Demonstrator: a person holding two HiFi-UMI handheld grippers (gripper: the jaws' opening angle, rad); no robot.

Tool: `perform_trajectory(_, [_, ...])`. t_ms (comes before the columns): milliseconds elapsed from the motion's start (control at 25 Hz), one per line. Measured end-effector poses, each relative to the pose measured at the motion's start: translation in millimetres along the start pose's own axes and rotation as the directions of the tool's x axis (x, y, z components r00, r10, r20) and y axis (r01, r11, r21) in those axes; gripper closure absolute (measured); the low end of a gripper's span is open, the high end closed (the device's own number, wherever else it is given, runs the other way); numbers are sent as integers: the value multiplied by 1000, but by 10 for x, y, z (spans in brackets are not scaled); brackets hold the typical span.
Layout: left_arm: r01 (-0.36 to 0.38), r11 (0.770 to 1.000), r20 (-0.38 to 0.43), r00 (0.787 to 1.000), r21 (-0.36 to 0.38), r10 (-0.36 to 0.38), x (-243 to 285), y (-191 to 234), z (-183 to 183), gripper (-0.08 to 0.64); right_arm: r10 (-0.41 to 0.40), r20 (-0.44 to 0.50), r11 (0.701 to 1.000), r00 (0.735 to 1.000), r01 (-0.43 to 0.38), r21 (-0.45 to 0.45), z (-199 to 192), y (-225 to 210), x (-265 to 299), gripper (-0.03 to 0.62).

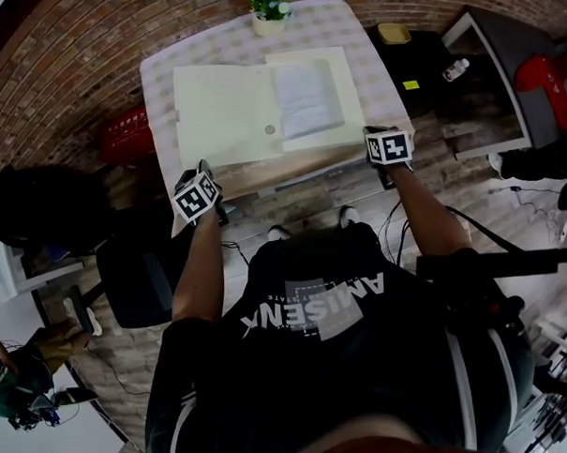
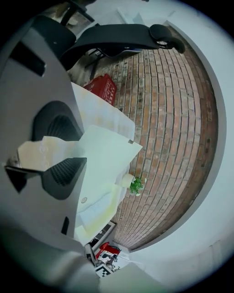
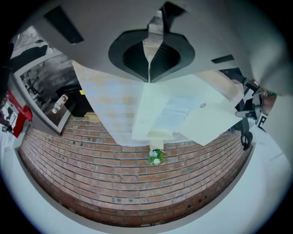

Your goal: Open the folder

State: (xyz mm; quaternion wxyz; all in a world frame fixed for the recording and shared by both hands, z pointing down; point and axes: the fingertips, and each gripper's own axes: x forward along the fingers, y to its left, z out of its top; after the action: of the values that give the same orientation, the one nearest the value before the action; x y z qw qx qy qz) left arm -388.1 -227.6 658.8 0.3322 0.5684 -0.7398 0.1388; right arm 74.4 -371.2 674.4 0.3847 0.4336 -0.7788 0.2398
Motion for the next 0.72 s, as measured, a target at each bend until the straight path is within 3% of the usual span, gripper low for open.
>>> perform_trajectory(720, [-81, 991, -120, 988, 107, 94, 313, 225, -326, 393, -75, 24, 996, 997, 73, 47, -10, -3, -20, 549])
